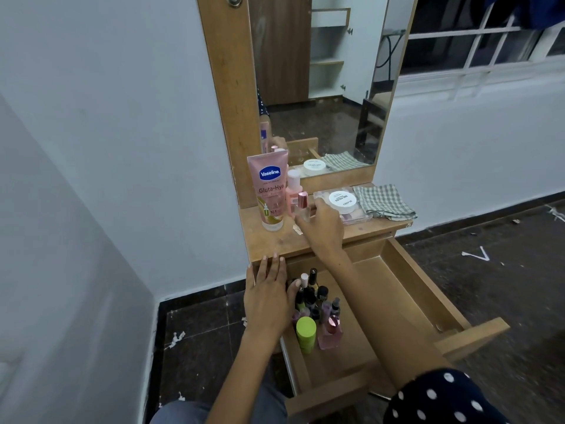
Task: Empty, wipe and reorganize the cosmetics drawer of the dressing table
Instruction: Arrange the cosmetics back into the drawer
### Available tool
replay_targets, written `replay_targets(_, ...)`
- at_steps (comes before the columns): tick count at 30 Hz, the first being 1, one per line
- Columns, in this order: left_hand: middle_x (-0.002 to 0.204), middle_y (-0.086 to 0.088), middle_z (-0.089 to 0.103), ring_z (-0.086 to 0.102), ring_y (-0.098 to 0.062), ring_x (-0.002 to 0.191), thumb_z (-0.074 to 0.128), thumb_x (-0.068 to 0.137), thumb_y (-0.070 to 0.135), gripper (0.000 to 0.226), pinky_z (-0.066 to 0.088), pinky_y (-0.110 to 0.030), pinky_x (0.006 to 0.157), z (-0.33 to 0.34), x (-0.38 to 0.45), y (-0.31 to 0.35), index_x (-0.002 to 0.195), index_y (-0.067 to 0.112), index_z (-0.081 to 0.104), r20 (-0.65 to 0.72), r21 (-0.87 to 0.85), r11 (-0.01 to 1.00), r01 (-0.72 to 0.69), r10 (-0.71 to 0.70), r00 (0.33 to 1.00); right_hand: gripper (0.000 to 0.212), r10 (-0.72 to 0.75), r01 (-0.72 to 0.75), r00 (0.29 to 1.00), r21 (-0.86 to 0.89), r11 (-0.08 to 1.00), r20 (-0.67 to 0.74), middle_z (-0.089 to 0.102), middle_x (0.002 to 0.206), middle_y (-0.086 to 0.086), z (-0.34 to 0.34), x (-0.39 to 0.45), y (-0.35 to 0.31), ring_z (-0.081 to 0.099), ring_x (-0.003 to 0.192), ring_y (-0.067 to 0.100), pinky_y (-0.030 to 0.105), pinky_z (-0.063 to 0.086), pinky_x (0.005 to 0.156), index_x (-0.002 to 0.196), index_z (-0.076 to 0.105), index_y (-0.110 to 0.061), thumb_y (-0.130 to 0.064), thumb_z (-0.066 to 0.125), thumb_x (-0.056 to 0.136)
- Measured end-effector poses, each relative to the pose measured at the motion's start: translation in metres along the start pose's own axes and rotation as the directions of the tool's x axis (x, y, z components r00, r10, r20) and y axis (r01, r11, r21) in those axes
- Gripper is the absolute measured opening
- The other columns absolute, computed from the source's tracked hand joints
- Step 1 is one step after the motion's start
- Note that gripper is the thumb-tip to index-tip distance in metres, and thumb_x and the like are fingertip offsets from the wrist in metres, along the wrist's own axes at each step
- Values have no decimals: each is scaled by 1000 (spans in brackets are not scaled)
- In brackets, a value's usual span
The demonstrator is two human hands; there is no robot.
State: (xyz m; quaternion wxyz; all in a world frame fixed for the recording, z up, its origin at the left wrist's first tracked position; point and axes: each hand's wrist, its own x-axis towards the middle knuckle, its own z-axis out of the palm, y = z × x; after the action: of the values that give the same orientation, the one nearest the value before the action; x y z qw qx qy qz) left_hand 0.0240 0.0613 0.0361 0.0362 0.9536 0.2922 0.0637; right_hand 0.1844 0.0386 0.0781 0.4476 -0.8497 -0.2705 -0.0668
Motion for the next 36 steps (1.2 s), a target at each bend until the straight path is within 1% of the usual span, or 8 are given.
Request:
replay_targets(4, 159, 2, 13, 3, -18, 147, 15, 100, 48, 59, -6, -41, 116, -7, -1, -1, 151, 19, 15, 16, 5, 1000, 0, 0, 1000, 24, -46, 37, 993, 87, 996, 111, 67, 85, -4, -33, -14, 13, 65, 75, 11, 28, 50, 64, 91, 63, -17, -33, 74, 77)
replay_targets(8, 157, 2, 19, 7, -17, 146, 20, 101, 47, 57, -3, -43, 116, -10, 0, -1, 150, 18, 20, 10, 0, 1000, -8, 8, 1000, 24, -98, 62, 968, 158, 985, 231, 68, 87, -11, -88, -48, 35, 65, 79, 1, 15, 52, 70, 93, 67, -22, -28, 79, 74)
replay_targets(13, 156, 0, 23, 10, -16, 146, 21, 101, 45, 56, -3, -45, 115, -15, 3, 2, 149, 16, 25, 8, 1, 1000, -11, 11, 1000, 23, 10, 8, 927, -46, 999, 375, 66, 81, -15, -139, -85, 65, 62, 77, -3, 12, 46, 68, 87, 67, -25, -25, 82, 70)
replay_targets(16, 156, 0, 23, 11, -16, 146, 21, 101, 46, 57, -3, -45, 115, -16, 3, 3, 149, 16, 25, 21, 4, 1000, -2, 2, 1000, 23, 123, -50, 874, -164, 985, 469, 62, 75, -14, -138, -101, 81, 60, 72, -2, 15, 50, 65, 80, 61, -24, -19, 82, 69)
replay_targets(18, 156, 0, 23, 11, -15, 146, 21, 101, 46, 56, -3, -45, 115, -17, 3, 4, 149, 16, 25, 25, 9, 1000, 1, -1, 1000, 23, 159, -70, 852, -193, 979, 498, 64, 77, -12, -130, -108, 90, 61, 74, -3, 23, 56, 73, 82, 63, -20, -18, 82, 70)
replay_targets(23, 158, -1, 18, 9, -16, 146, 22, 101, 44, 57, -2, -46, 115, -20, 3, 5, 150, 16, 22, 60, 6, 1000, -1, 0, 998, 25, 163, -40, 837, -239, 970, 522, 63, 83, -7, -108, -118, 92, 56, 72, 1, 12, 42, 60, 90, 64, -12, -19, 81, 72)
replay_targets(30, 158, 0, 16, 8, -16, 146, 24, 101, 43, 56, -1, -46, 116, -22, 4, 4, 151, 16, 19, 92, 8, 1000, -5, 4, 996, 28, 150, -29, 810, -218, 976, 567, 65, 87, 5, -89, -121, 95, 64, 81, 22, 38, 56, 73, 78, 58, -15, -2, 79, 64)
replay_targets(36, 159, -1, 14, 7, -16, 146, 25, 101, 43, 57, -2, -45, 116, -22, 5, 3, 151, 15, 18, 107, 13, 1000, -7, 5, 994, 29, 134, -14, 796, -204, 979, 590, 65, 89, 4, -87, -118, 94, 64, 83, 20, 33, 56, 72, 81, 60, -13, 1, 79, 64)
